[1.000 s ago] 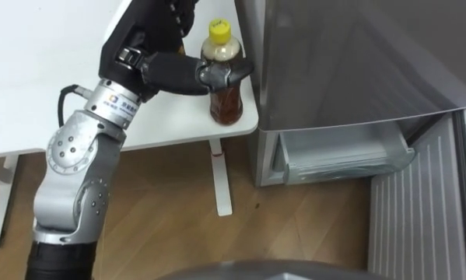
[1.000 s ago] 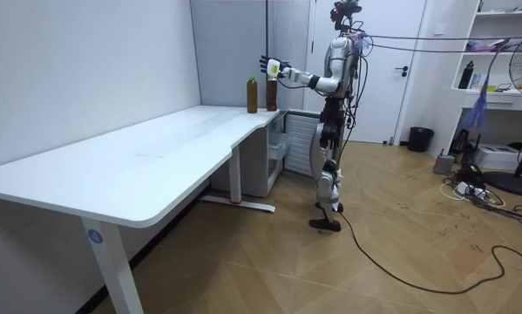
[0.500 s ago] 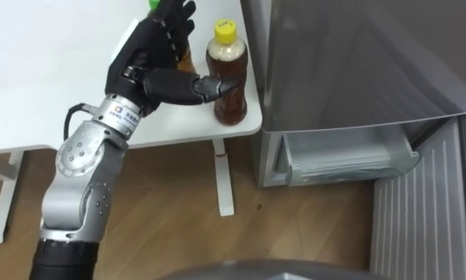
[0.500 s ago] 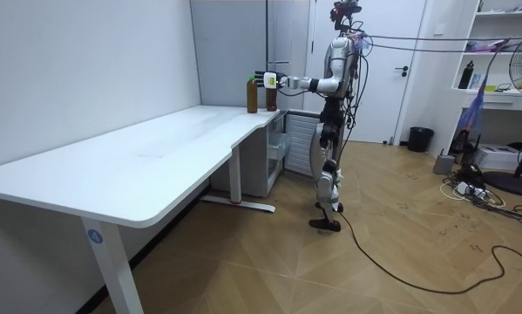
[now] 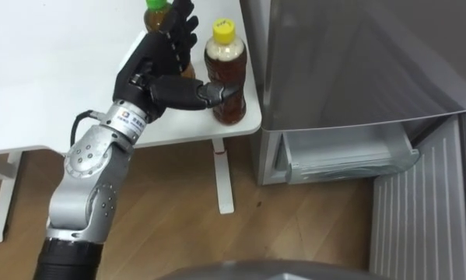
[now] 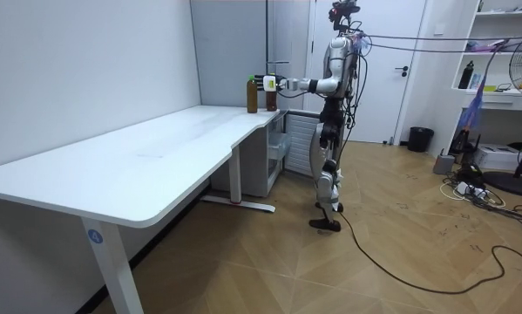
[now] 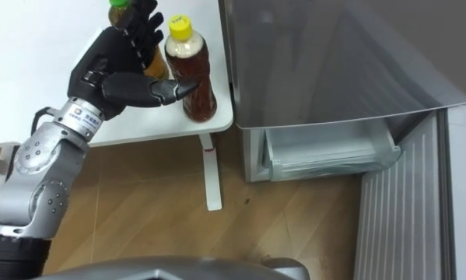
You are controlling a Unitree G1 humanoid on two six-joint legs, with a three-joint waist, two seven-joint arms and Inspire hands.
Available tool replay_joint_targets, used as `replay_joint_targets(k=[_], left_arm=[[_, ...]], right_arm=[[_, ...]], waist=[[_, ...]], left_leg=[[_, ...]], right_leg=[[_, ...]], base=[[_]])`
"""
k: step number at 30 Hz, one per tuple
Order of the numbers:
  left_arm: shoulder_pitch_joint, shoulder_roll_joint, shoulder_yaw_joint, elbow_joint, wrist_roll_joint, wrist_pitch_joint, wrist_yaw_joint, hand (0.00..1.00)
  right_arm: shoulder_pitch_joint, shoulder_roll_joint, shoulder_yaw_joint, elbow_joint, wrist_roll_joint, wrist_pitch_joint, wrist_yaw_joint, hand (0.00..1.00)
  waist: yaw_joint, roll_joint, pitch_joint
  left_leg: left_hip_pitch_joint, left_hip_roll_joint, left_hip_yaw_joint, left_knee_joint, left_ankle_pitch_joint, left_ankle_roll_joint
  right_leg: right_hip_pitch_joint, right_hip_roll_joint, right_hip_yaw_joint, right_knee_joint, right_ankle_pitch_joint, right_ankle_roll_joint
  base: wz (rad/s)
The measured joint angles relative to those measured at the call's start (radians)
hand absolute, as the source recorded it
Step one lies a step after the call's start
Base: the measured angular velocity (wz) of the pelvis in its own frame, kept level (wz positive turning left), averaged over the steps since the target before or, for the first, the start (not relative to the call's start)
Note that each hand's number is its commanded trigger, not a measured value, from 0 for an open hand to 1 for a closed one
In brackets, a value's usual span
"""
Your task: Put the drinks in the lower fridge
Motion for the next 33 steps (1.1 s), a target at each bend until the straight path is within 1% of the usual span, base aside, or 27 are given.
replay_joint_targets(k=[3,14,16,18,19,21,25,27,31,33], left_arm=[[0.000,0.000,-0.004,0.019,0.000,0.000,-0.001,0.00],[0.000,0.000,-0.004,0.020,-0.001,0.000,-0.006,0.00],[0.000,0.000,-0.004,0.020,-0.001,0.000,-0.005,0.00],[-0.002,0.000,-0.002,0.020,0.000,0.000,-0.003,0.00],[-0.004,0.000,-0.002,0.020,0.000,0.000,-0.003,0.00],[-0.016,0.000,-0.002,0.020,0.001,0.000,-0.003,0.00],[-0.025,0.000,-0.002,0.024,0.001,0.000,-0.004,0.00],[-0.030,0.000,-0.002,0.046,0.001,0.001,-0.005,0.00],[-0.030,0.001,-0.001,0.071,0.002,0.005,-0.002,0.00],[-0.034,0.001,0.008,0.071,0.002,0.005,0.000,0.00]], right_arm=[[0.000,0.000,0.000,-0.009,0.000,0.001,0.005,0.00],[0.000,0.000,-0.001,-0.011,0.006,0.000,0.033,0.00],[0.001,0.000,-0.004,-0.013,0.006,0.000,0.035,0.00],[0.000,0.000,-0.006,-0.016,0.004,0.000,0.036,0.00],[0.000,0.000,-0.007,-0.017,0.004,0.000,0.036,0.00],[0.002,-0.001,-0.013,-0.017,0.003,0.001,0.036,0.00],[0.004,0.000,-0.013,-0.014,0.005,0.001,0.045,0.00],[0.006,0.000,-0.013,-0.014,0.006,0.001,0.045,0.00],[-0.001,0.000,-0.014,-0.014,0.006,0.000,0.044,0.00],[-0.012,0.000,-0.019,-0.008,0.002,0.000,0.044,0.00]], waist=[[0.000,0.000,-0.0001],[-0.004,0.000,0.0003],[-0.010,0.002,0.0012],[-0.022,0.005,0.0025],[-0.025,0.006,0.0037],[-0.028,0.013,0.0088],[-0.033,0.022,0.0066],[-0.034,0.024,0.0059],[-0.040,0.022,0.0067],[-0.048,0.020,0.0083]], left_leg=[[-0.006,0.000,-0.001,0.002,0.000,0.000],[-0.004,0.000,-0.002,0.004,0.000,0.000],[-0.005,0.000,-0.002,0.003,0.000,0.000],[-0.008,0.000,-0.002,0.003,0.000,0.000],[-0.008,0.000,-0.002,0.003,0.000,0.000],[-0.008,0.000,-0.001,0.001,0.000,0.000],[-0.006,0.000,0.001,0.000,0.000,0.000],[-0.004,0.000,0.002,0.000,0.000,0.000],[0.000,0.000,0.002,0.000,0.000,0.000],[-0.003,0.000,0.001,0.002,0.000,0.000]], right_leg=[[-0.005,0.000,0.000,0.000,0.000,0.000],[-0.005,0.000,0.001,0.000,0.000,0.000],[-0.006,0.000,0.001,0.000,0.000,0.000],[-0.005,0.000,0.001,0.000,0.000,0.000],[-0.005,0.000,0.001,0.000,0.000,0.000],[-0.007,0.001,0.004,0.000,0.000,0.000],[-0.007,0.001,0.008,-0.001,0.000,0.000],[-0.006,0.001,0.009,0.000,0.000,-0.001],[-0.005,0.001,0.010,0.000,0.000,-0.001],[-0.007,0.001,0.011,0.001,0.000,-0.001]], base=[[0.00],[0.00],[0.00],[0.00],[0.00],[0.00],[0.00],[0.00],[0.00],[0.00]])
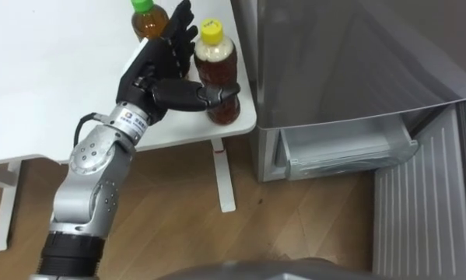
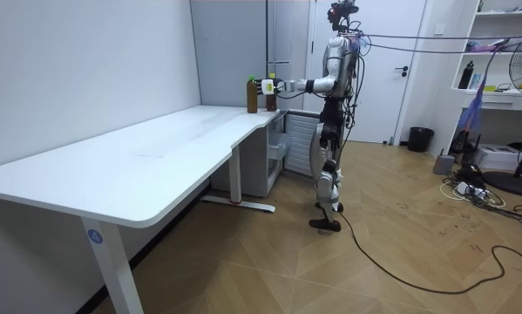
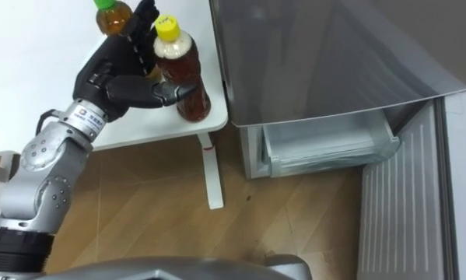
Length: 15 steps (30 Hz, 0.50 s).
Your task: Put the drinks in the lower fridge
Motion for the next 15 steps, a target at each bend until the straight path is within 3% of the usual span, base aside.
replay_joint_targets(k=[7,15], left_arm=[[-0.068,0.000,0.001,0.016,0.006,0.000,-0.006,0.00],[-0.083,0.001,0.009,0.060,0.040,0.000,-0.002,0.00]], right_arm=[[-0.003,0.000,-0.023,0.004,0.000,0.000,0.000,0.00],[-0.007,-0.005,-0.025,-0.008,0.000,0.000,-0.002,0.00]], waist=[[-0.004,0.000,0.0001],[-0.004,0.007,-0.0043]], left_leg=[[-0.005,0.000,0.002,0.000,0.000,0.000],[-0.004,0.001,0.014,-0.001,0.000,0.000]], right_leg=[[-0.007,0.001,0.003,0.001,0.000,0.000],[-0.010,0.002,0.025,0.002,0.001,0.000]], base=[[0.00],[-0.05]])
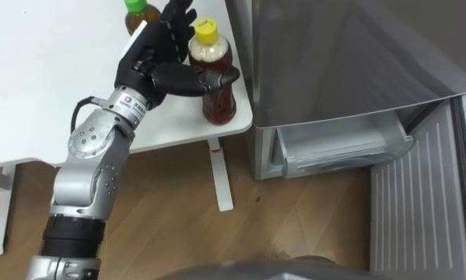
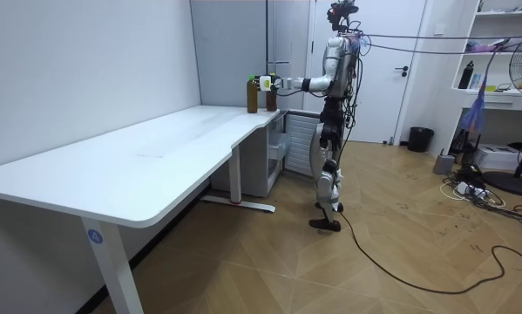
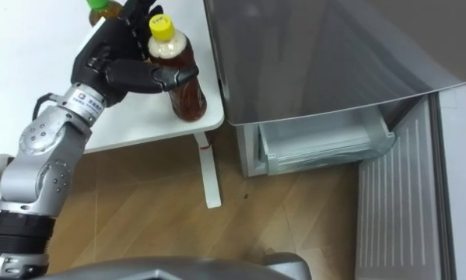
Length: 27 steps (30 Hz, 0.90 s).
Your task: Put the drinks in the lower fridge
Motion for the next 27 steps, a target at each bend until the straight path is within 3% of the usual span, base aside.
replay_joint_targets(k=[18,20,25,27], left_arm=[[-0.014,0.013,0.027,0.042,-0.004,0.001,-0.026,0.03],[-0.020,0.014,0.027,0.042,-0.004,0.001,-0.032,0.17],[-0.041,0.018,0.027,0.043,-0.005,0.001,-0.047,1.00],[-0.044,0.020,0.027,0.043,-0.005,0.001,-0.054,1.00]], right_arm=[[0.000,-0.001,-0.039,0.003,0.000,0.000,-0.018,0.00],[-0.001,-0.001,-0.039,0.004,0.001,0.000,-0.017,0.00],[-0.001,-0.001,-0.039,0.008,0.001,0.000,-0.010,0.00],[-0.001,-0.001,-0.039,0.008,0.001,0.001,-0.007,0.00]], waist=[[-0.009,0.010,0.0010],[-0.009,0.010,0.0011],[-0.009,0.008,0.0018],[-0.010,0.008,0.0022]], left_leg=[[-0.002,0.001,-0.001,0.001,0.000,0.000],[-0.002,0.001,0.000,0.001,0.000,0.000],[0.000,0.001,0.002,0.001,0.000,0.000],[0.000,0.001,0.004,0.001,0.000,0.000]], right_leg=[[-0.003,0.001,0.001,0.013,0.001,0.000],[-0.004,0.001,0.002,0.014,0.001,0.000],[-0.004,0.001,0.004,0.015,0.001,0.000],[-0.005,0.001,0.005,0.015,0.001,0.000]], base=[[0.00],[0.00],[0.00],[0.00]])
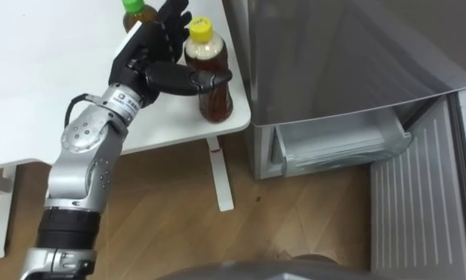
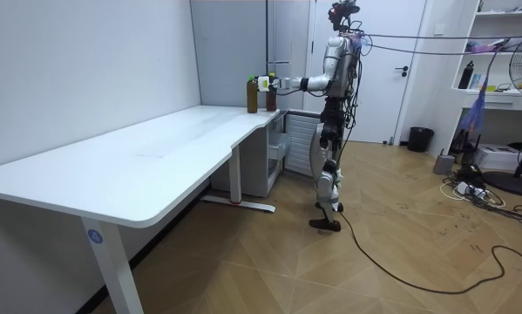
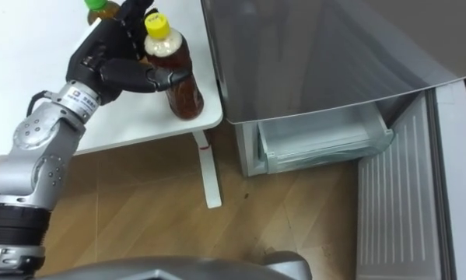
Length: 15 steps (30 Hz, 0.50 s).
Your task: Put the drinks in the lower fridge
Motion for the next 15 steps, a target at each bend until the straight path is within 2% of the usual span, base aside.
replay_joint_targets(k=[9,15], left_arm=[[0.000,0.005,0.000,0.005,-0.007,0.000,-0.010,1.00],[0.000,0.015,-0.020,0.053,0.005,0.006,-0.009,1.00]], right_arm=[[-0.001,0.000,0.003,0.001,0.019,-0.001,-0.001,0.00],[-0.018,0.000,0.002,0.011,0.033,-0.002,-0.012,0.00]], waist=[[-0.005,-0.003,0.0016],[-0.020,-0.005,0.0034]], left_leg=[[0.001,0.000,0.001,0.000,0.000,0.000],[-0.004,0.000,0.006,0.000,0.000,0.000]], right_leg=[[-0.003,0.000,0.001,-0.001,0.000,0.000],[-0.012,0.002,0.020,-0.001,0.000,0.000]], base=[[0.00],[-0.05]])
